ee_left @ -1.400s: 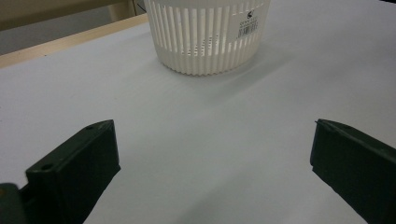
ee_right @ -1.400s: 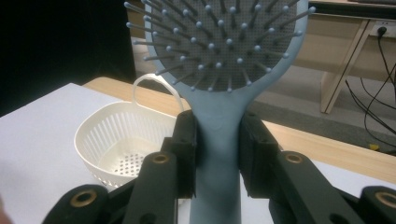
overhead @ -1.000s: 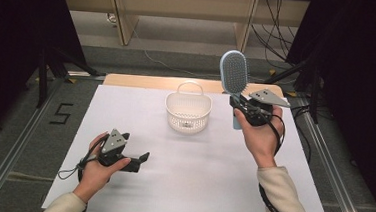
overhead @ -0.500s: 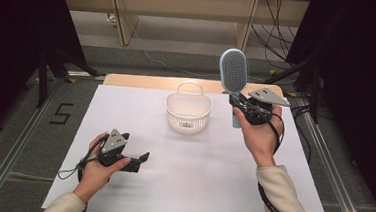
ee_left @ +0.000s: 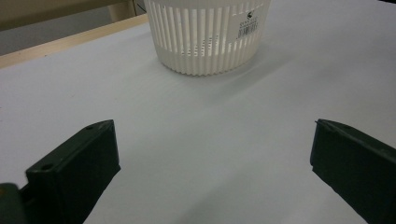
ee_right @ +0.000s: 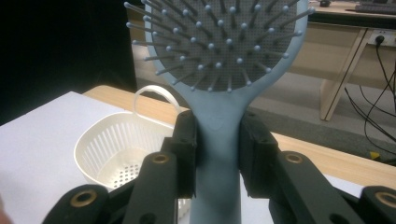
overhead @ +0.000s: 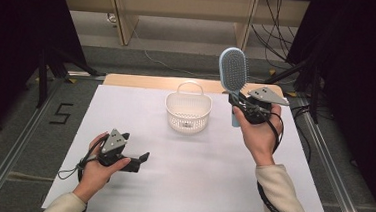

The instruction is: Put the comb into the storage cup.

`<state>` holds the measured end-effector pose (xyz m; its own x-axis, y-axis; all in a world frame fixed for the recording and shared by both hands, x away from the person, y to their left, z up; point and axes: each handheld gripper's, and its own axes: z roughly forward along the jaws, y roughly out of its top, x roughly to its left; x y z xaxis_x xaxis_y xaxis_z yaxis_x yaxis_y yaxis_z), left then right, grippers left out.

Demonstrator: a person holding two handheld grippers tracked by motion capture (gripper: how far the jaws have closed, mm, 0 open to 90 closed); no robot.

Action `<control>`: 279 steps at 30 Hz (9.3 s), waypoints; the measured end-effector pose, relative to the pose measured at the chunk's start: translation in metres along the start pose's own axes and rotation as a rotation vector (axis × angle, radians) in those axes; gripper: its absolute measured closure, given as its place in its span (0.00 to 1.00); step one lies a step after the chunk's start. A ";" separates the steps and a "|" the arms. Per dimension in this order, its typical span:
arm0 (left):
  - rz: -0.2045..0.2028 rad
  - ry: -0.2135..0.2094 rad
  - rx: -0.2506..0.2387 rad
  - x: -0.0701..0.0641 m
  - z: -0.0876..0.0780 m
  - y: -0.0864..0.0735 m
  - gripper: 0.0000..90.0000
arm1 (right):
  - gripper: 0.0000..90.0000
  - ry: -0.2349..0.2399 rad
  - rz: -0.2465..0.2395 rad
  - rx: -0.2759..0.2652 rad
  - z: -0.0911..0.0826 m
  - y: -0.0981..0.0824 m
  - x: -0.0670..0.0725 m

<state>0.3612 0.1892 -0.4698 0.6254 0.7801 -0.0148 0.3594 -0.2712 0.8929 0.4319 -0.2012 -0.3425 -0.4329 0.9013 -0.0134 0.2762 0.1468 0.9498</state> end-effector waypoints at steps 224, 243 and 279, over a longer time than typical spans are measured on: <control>-0.002 0.003 -0.003 0.001 -0.001 0.000 0.01 | 0.79 0.052 -0.012 -0.085 0.043 0.021 0.022; -0.004 0.003 -0.004 0.001 0.000 0.000 0.01 | 0.79 0.071 -0.004 -0.088 0.052 0.023 0.030; -0.003 0.001 -0.003 0.002 0.000 0.000 0.01 | 0.79 0.092 0.003 -0.093 0.066 0.029 0.041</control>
<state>0.3626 0.1903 -0.4701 0.6237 0.7815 -0.0167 0.3591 -0.2675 0.8941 0.4789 -0.1327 -0.3362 -0.5103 0.8599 0.0146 0.1992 0.1016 0.9747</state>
